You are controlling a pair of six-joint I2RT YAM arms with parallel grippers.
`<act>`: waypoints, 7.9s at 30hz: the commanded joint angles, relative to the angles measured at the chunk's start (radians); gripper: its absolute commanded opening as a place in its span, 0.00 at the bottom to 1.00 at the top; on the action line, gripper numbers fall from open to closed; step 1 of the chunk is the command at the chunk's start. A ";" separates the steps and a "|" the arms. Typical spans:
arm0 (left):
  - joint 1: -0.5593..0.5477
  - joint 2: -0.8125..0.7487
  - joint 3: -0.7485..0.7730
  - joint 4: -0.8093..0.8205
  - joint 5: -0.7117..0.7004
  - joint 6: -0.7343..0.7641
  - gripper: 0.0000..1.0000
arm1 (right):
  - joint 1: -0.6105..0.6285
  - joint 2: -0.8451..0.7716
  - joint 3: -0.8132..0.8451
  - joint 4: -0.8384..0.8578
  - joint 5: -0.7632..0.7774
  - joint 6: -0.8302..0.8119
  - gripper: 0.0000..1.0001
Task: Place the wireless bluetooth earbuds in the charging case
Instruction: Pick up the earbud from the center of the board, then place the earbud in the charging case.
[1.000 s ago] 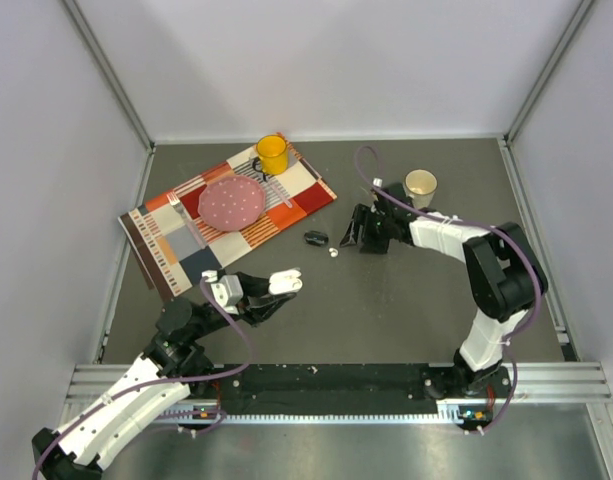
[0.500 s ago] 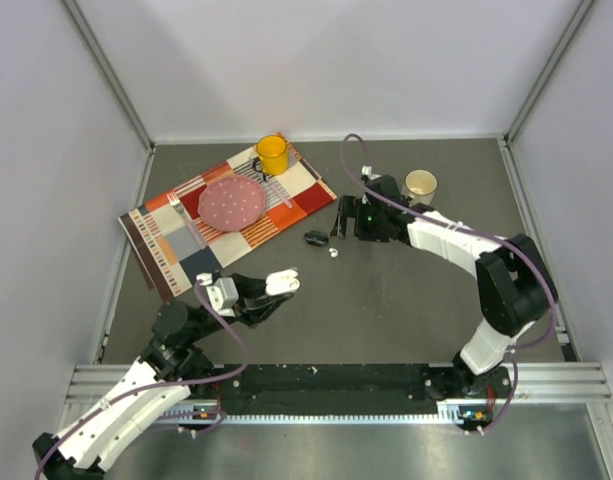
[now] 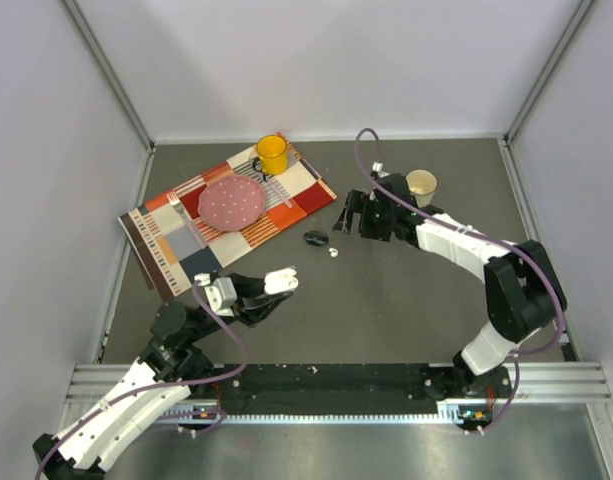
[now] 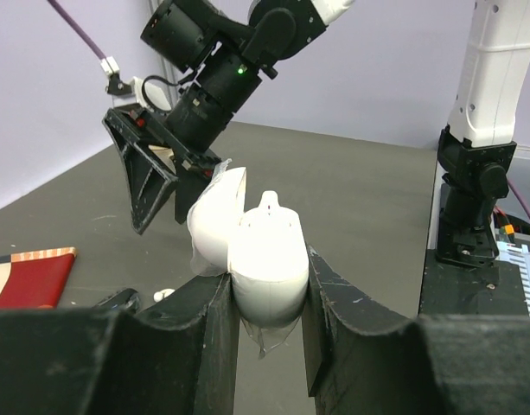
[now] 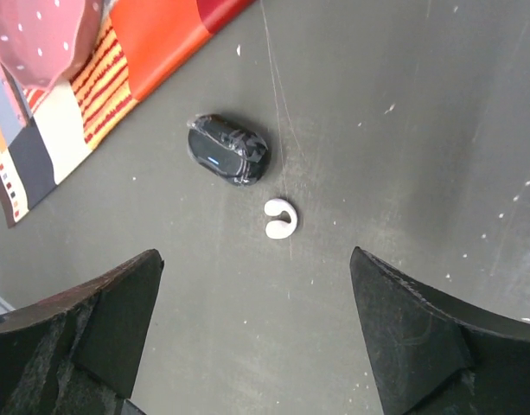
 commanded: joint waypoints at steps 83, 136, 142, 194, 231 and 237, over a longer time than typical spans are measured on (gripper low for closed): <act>-0.004 -0.027 0.024 -0.012 -0.026 -0.027 0.00 | 0.059 0.328 0.075 0.064 -0.100 0.022 0.20; -0.004 -0.032 0.018 -0.029 -0.044 -0.044 0.00 | 0.200 0.176 -0.021 0.029 0.225 -0.142 0.00; -0.004 -0.035 0.021 -0.038 -0.040 -0.047 0.00 | 0.200 0.121 -0.066 0.049 0.230 -0.124 0.00; -0.004 0.145 0.089 0.388 0.063 -0.016 0.00 | 0.243 -0.670 0.041 0.164 -0.657 -0.322 0.00; -0.005 -0.094 -0.330 0.397 0.080 -0.093 0.00 | 0.728 -0.368 0.348 -0.430 -0.181 -1.102 0.00; -0.005 -0.042 -0.333 0.405 0.086 -0.093 0.00 | 0.729 -0.368 0.344 -0.431 -0.230 -1.155 0.00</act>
